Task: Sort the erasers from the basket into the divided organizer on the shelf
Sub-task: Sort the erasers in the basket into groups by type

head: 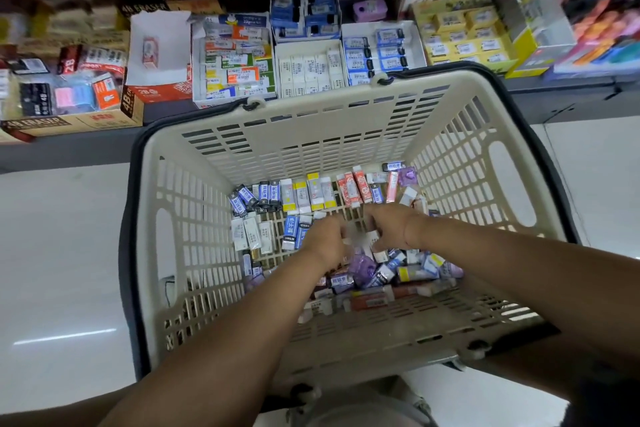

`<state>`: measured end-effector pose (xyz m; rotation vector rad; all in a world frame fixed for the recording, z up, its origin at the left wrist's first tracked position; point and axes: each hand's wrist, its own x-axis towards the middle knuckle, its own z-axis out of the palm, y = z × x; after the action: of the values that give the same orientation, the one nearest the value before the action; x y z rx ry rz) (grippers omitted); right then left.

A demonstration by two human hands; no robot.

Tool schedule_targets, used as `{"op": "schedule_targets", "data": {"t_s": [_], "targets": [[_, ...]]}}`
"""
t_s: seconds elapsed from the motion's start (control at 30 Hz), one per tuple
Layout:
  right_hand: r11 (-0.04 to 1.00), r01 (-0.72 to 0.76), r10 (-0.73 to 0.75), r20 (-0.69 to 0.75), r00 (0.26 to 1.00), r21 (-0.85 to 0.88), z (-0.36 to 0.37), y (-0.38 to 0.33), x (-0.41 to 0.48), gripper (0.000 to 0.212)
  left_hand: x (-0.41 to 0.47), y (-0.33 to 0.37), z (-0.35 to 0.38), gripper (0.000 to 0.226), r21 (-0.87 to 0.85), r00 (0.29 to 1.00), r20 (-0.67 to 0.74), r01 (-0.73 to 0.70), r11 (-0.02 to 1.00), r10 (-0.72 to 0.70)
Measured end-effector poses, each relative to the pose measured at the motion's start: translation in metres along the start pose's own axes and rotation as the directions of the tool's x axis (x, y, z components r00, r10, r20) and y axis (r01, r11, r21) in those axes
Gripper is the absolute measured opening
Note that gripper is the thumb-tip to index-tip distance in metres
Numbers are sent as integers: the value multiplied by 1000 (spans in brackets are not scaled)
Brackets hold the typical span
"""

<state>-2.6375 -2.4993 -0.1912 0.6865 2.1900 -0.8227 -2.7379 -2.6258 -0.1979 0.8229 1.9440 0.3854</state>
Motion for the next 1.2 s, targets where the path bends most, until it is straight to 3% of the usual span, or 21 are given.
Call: {"op": "schedule_targets", "data": {"t_s": [0.1, 0.2, 0.33, 0.63, 0.77, 0.87, 1.0, 1.2], "targets": [[993, -28, 30, -16, 999, 115, 4, -2, 3, 28, -13, -7, -27, 16, -111, 994, -110, -20, 994, 8], [995, -91, 91, -2, 996, 33, 7, -8, 6, 36, -23, -25, -64, 12, -118, 967, -252, 3, 993, -33], [976, -183, 183, -8, 983, -122, 12, -18, 12, 47, -30, -55, -92, 7, -5, 941, -320, 115, 993, -111], [970, -177, 189, 57, 980, -168, 1, -30, 18, 28, -31, -75, -88, 31, 287, 898, -408, 297, 910, -164], [966, -186, 173, -89, 981, -178, -21, -43, 12, 21, -40, -66, -84, 52, 391, 891, -433, 323, 862, -138], [997, -78, 75, -213, 974, -7, -33, -67, 13, 18, -41, -68, -80, 46, 392, 891, -444, 285, 875, -92], [950, 27, 42, -212, 976, 313, -23, -106, 28, 23, -43, -72, -74, 39, 453, 950, -308, 197, 869, -55], [932, -23, 105, -209, 972, 362, 14, -139, 59, 14, -49, -73, -71, 48, 515, 954, -287, 231, 826, -88]]}}
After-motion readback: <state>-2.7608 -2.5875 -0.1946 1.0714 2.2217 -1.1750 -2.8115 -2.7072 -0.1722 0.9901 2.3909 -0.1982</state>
